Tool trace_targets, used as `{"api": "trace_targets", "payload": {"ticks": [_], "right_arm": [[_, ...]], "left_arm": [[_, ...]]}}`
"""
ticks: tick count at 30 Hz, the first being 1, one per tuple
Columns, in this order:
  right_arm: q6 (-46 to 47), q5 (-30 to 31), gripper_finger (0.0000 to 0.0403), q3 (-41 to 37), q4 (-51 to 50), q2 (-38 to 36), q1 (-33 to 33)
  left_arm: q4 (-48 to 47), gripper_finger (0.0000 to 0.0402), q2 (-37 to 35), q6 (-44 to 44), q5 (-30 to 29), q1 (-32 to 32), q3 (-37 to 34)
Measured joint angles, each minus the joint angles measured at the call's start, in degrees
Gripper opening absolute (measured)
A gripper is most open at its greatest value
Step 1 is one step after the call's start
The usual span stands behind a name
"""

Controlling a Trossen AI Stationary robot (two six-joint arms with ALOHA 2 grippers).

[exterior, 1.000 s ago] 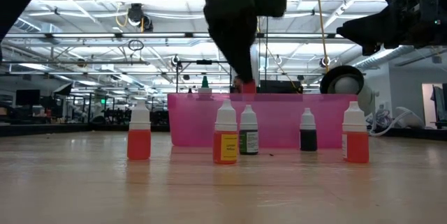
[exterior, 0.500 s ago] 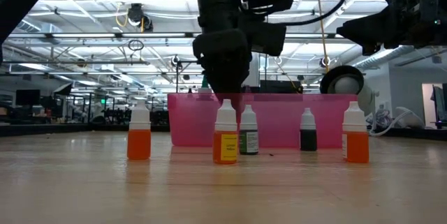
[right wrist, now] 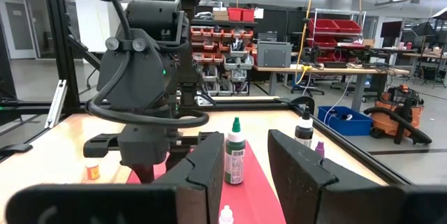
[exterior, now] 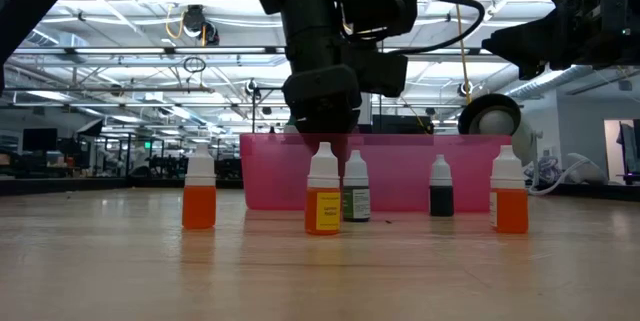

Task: Pick & Place food coloring
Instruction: Put the small yellow food coloring bottle into the red bin

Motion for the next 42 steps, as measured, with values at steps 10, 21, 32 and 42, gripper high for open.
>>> {"api": "trace_targets", "payload": {"ticks": [10, 21, 32, 42], "right_arm": [[0.0, 0.0, 0.0100, 0.0, 0.0, 0.0, 0.0], [0.0, 0.0, 0.0100, 0.0, -0.2, 0.0, 0.0], [0.0, 0.0, 0.0100, 0.0, -0.1, 0.0, 0.0], [0.0, 0.0, 0.0100, 0.0, -0.1, 0.0, 0.0]], "left_arm": [[-0.8, 0.0146, -2.1, -0.1, 0.0, -0.3, 0.1], [-8.0, 0.0148, -11.4, -3.5, 2.7, -1.8, 0.2], [-15.3, 0.0144, -12.9, -16.3, -6.2, -16.6, 0.1], [-14.6, 0.0223, -7.3, -29.5, -9.4, -21.0, 0.0]]}}
